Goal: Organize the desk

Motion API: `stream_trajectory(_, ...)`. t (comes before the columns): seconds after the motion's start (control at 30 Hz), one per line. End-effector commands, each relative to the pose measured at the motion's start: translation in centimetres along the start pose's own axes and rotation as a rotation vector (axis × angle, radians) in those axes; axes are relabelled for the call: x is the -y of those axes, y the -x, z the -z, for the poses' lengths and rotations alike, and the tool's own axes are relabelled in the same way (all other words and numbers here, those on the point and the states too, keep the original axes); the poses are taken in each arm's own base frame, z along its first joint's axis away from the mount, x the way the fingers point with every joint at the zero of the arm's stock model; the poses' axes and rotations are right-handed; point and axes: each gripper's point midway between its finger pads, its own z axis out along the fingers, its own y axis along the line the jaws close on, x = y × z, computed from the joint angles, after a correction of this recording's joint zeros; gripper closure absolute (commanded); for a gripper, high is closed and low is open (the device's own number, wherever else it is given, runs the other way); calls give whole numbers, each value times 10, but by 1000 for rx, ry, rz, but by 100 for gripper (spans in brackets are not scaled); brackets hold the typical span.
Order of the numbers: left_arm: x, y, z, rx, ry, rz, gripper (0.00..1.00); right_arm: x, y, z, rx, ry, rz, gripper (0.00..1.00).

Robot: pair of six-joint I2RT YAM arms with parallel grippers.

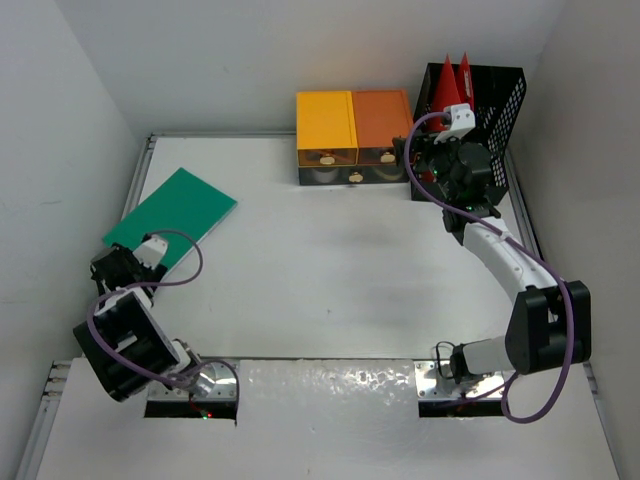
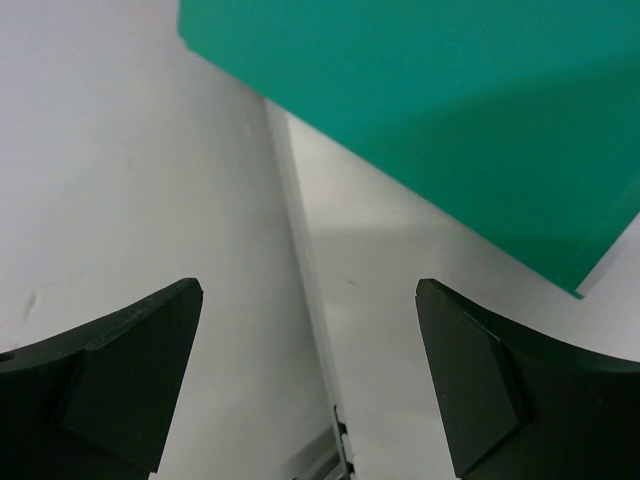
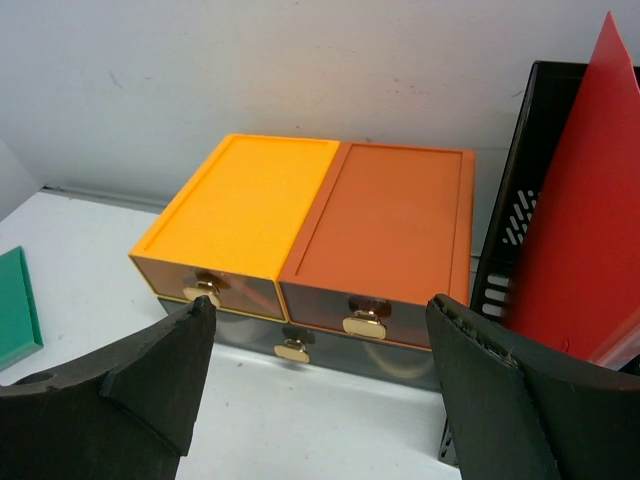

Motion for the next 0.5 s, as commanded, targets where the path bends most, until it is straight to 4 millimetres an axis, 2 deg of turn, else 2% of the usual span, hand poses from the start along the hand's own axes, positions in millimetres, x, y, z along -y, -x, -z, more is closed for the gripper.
stream_trajectory(0.0,-5,15,-9,69,0,-15,13,-6,15,-1,47,17,2,17)
stream_trajectory(0.13,2,22,-16,83,-21,-15,13,-6,16,0,50,17,2,17)
stream_trajectory(0.2,10,33,-17,108,-44,-22,13,-5,16,1,49,13,4,17)
stream_trajectory(0.47,41,52,-8,186,-106,-55,13,-4,12,1,43,7,9,17)
